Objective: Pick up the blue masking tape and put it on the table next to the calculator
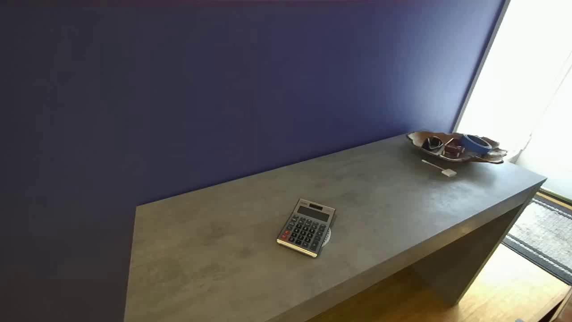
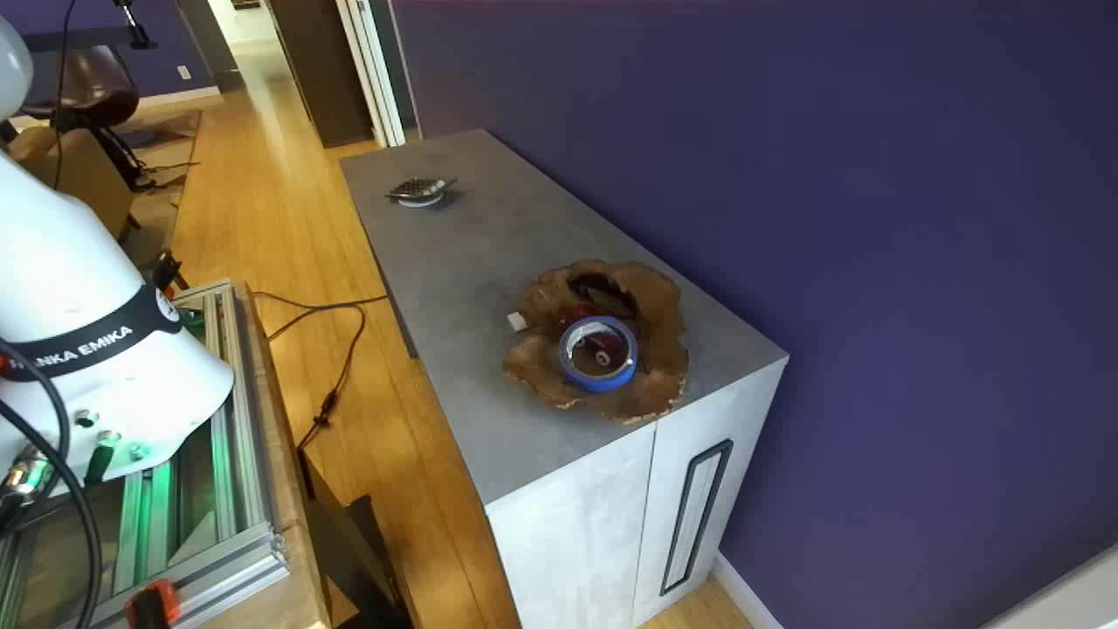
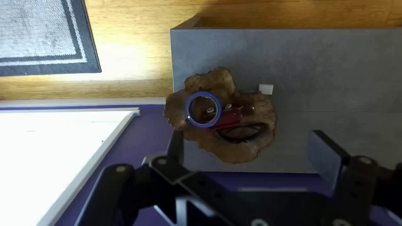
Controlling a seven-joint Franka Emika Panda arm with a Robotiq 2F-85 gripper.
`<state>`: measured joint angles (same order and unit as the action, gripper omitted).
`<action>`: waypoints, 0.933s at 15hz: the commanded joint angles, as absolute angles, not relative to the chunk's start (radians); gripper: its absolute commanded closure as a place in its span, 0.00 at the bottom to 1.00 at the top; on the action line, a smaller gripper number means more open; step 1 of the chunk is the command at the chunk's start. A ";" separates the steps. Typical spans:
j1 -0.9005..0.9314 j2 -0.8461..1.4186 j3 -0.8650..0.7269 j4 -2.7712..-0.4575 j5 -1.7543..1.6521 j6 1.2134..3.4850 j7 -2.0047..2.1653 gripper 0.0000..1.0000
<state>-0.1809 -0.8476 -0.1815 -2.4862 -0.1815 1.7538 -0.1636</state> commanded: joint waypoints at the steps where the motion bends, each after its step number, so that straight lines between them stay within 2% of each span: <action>1: -0.170 -0.848 -0.189 -2.483 -0.187 1.750 -0.157 0.00; 11: -0.170 -0.848 -0.189 -2.483 -0.187 1.750 -0.157 0.00; 14: -0.151 -0.816 -0.152 -2.561 -0.146 1.856 -0.069 0.00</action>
